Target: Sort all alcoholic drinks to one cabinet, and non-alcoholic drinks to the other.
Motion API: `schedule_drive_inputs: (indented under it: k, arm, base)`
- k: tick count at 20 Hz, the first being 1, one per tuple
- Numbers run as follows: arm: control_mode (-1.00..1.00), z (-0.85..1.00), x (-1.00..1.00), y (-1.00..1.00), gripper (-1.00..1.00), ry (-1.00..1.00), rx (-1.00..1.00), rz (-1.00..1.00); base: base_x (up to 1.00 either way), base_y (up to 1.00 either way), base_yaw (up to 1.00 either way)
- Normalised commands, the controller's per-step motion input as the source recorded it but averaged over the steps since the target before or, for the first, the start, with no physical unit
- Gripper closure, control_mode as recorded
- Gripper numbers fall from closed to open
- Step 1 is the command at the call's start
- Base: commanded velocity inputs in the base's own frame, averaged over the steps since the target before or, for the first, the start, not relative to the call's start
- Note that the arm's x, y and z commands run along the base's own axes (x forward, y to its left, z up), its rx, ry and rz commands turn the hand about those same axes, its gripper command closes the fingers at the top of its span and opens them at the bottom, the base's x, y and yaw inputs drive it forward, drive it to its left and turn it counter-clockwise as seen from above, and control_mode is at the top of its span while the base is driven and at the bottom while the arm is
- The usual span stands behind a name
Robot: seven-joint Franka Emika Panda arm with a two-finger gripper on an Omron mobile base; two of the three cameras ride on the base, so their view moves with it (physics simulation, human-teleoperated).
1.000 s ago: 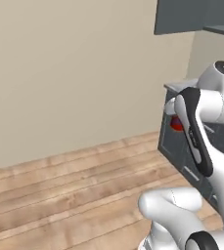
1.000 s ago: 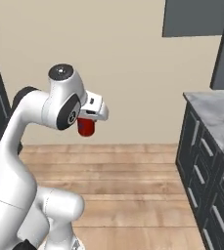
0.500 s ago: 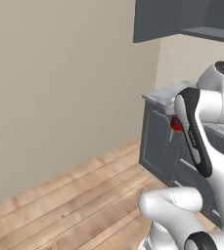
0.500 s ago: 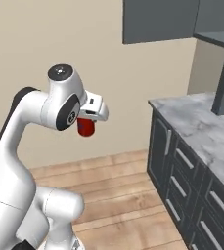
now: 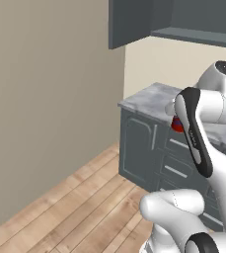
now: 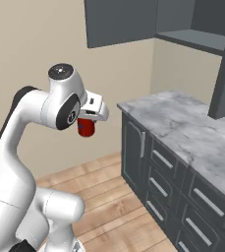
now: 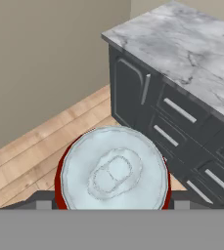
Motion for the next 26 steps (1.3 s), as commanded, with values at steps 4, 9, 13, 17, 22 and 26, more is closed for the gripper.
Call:
schedule_drive_inputs:
  k: [4, 9, 13, 17, 22, 26]
  arm:
    - [1.0, 0.0, 0.0, 0.0, 1.0, 0.0, 0.0, 0.0]
    - [1.0, 0.0, 0.0, 0.0, 1.0, 0.0, 0.0, 0.0]
    - [1.0, 0.0, 0.0, 0.0, 1.0, 0.0, 0.0, 0.0]
    - [1.0, 0.0, 0.0, 0.0, 1.0, 0.0, 0.0, 0.0]
    - [1.0, 0.0, 0.0, 0.0, 1.0, 0.0, 0.0, 0.0]
    - [1.0, 0.0, 0.0, 0.0, 1.0, 0.0, 0.0, 0.0]
  base:
    - [-0.08, 0.0, -0.52]
    - [0.19, 0.0, -0.55]
    - [0.53, 0.0, -0.52]
    - [0.94, 0.27, -0.45]
    - [1.0, 0.5, -0.28]
    - [0.66, 0.34, -0.23]
